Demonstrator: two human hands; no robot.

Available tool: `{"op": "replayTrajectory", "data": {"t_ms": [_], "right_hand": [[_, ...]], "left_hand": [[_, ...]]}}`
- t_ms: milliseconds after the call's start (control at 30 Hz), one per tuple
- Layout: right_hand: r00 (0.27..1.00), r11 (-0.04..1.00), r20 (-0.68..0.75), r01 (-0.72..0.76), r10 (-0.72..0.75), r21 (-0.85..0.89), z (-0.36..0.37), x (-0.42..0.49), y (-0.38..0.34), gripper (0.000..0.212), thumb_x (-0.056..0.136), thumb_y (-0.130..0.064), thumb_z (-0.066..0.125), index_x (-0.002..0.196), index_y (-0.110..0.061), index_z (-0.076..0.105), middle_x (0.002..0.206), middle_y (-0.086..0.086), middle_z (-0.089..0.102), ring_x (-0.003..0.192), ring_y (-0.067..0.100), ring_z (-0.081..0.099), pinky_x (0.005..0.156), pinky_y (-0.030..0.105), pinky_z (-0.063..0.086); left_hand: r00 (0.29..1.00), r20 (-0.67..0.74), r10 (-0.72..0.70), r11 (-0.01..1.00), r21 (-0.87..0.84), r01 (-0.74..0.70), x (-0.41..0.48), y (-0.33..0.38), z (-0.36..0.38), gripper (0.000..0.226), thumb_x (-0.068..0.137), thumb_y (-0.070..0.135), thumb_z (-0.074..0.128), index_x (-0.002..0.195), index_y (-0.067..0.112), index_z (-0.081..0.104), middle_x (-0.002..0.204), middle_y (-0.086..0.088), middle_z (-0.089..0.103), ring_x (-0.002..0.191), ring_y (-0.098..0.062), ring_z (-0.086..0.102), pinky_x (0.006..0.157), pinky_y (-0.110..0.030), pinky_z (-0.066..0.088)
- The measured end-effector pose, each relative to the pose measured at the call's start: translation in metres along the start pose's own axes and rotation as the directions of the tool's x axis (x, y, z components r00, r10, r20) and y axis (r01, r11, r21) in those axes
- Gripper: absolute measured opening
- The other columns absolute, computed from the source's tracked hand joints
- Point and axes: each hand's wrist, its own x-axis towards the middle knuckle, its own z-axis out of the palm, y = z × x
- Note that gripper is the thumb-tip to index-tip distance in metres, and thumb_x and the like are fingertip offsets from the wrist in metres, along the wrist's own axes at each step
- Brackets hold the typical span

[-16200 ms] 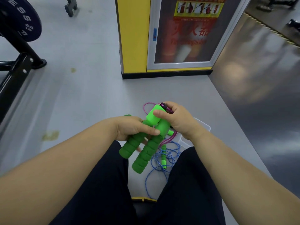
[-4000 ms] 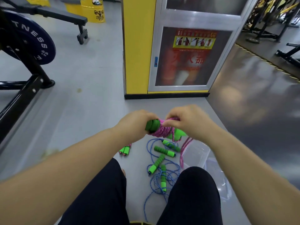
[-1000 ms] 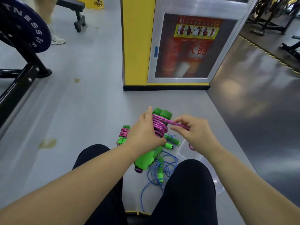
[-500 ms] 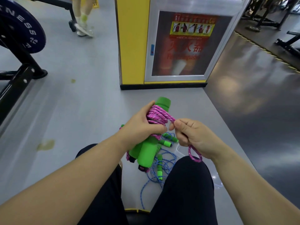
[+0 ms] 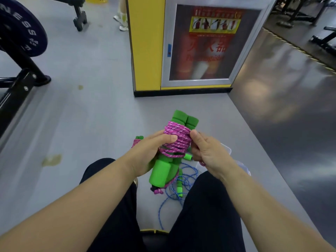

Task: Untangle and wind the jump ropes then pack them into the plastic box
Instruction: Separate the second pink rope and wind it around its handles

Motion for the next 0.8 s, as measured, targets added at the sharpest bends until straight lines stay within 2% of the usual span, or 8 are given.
{"op": "replayTrajectory", "data": {"t_ms": [67,167,267,333,500,600,700,800], "right_hand": [[0.998,0.994,-0.052,0.042,-0.048,-0.098,0.003,0.004,-0.001,0.049,0.074,-0.054,0.051,0.074,-0.006,0.052,0.042,-0.001,0.037,0.036,0.011,0.028,0.037,0.022,0.029],[0.993,0.975,-0.07,0.08,-0.096,-0.207,0.008,0.007,-0.004,0.072,0.069,-0.066,0.058,0.088,0.004,0.058,0.071,0.031,0.059,0.058,0.038,0.054,0.064,0.052,0.052],[0.986,0.959,0.02,0.165,-0.165,-0.231,0.001,0.003,-0.015,0.047,0.077,-0.05,0.054,0.087,-0.005,0.062,0.048,-0.001,0.04,0.044,0.011,0.034,0.045,0.025,0.033],[0.98,0.951,0.13,0.182,-0.154,-0.249,-0.013,0.002,-0.023,0.036,0.083,-0.037,0.05,0.096,-0.007,0.065,0.049,-0.01,0.033,0.045,0.004,0.028,0.045,0.017,0.025],[0.949,0.978,0.279,0.18,-0.143,-0.109,-0.03,0.002,-0.028,0.036,0.078,-0.063,0.054,0.071,-0.03,0.065,0.048,-0.012,0.04,0.051,0.012,0.03,0.059,0.03,0.027],[0.943,0.988,0.317,0.057,-0.099,0.141,-0.017,0.003,-0.022,0.043,0.066,-0.065,0.067,0.06,-0.023,0.057,0.053,-0.008,0.051,0.057,0.019,0.032,0.061,0.034,0.028],[0.961,0.99,0.257,0.079,-0.106,0.115,-0.007,0.006,-0.014,0.049,0.062,-0.072,0.064,0.055,-0.024,0.055,0.061,-0.003,0.056,0.063,0.019,0.042,0.069,0.037,0.038],[0.982,0.991,0.142,0.112,-0.123,0.077,0.003,0.007,-0.016,0.077,0.068,-0.071,0.06,0.091,0.003,0.06,0.1,0.034,0.056,0.093,0.029,0.054,0.097,0.046,0.046]], "left_hand": [[0.999,-0.03,0.009,0.994,0.112,-0.006,0.0,0.002,0.0,0.038,0.071,0.026,0.065,0.108,0.019,0.061,0.098,-0.009,0.072,0.085,-0.023,0.069,0.078,-0.035,0.056],[0.99,-0.083,0.118,0.964,0.248,-0.094,0.002,0.001,0.004,0.051,0.06,0.03,0.076,0.107,0.019,0.058,0.097,-0.005,0.072,0.088,-0.02,0.07,0.079,-0.033,0.056],[0.988,-0.091,0.122,0.986,0.121,-0.111,0.001,0.001,0.001,0.048,0.066,0.021,0.074,0.11,0.012,0.06,0.095,-0.011,0.072,0.08,-0.024,0.07,0.069,-0.035,0.057],[0.995,-0.034,0.094,0.996,0.0,-0.094,-0.004,0.003,-0.004,0.035,0.075,0.018,0.073,0.107,0.01,0.062,0.09,-0.013,0.072,0.074,-0.026,0.07,0.063,-0.035,0.057],[0.976,0.18,0.121,0.989,-0.102,-0.104,-0.008,0.003,-0.004,0.051,0.049,0.039,0.09,0.09,0.012,0.075,0.084,-0.015,0.072,0.07,-0.027,0.071,0.061,-0.033,0.057],[0.962,0.226,0.15,0.98,-0.163,-0.115,-0.004,0.0,0.001,0.052,0.047,0.044,0.09,0.087,0.012,0.076,0.081,-0.014,0.073,0.067,-0.025,0.071,0.06,-0.031,0.056],[0.968,0.216,0.125,0.978,-0.188,-0.085,-0.004,-0.003,-0.001,0.059,0.039,0.049,0.091,0.083,0.011,0.077,0.079,-0.011,0.073,0.064,-0.023,0.071,0.057,-0.03,0.056],[0.989,0.127,0.072,0.986,-0.16,-0.052,-0.003,0.0,0.001,0.062,0.043,0.057,0.085,0.083,0.01,0.076,0.079,-0.013,0.073,0.068,-0.022,0.071,0.059,-0.03,0.057]]}}
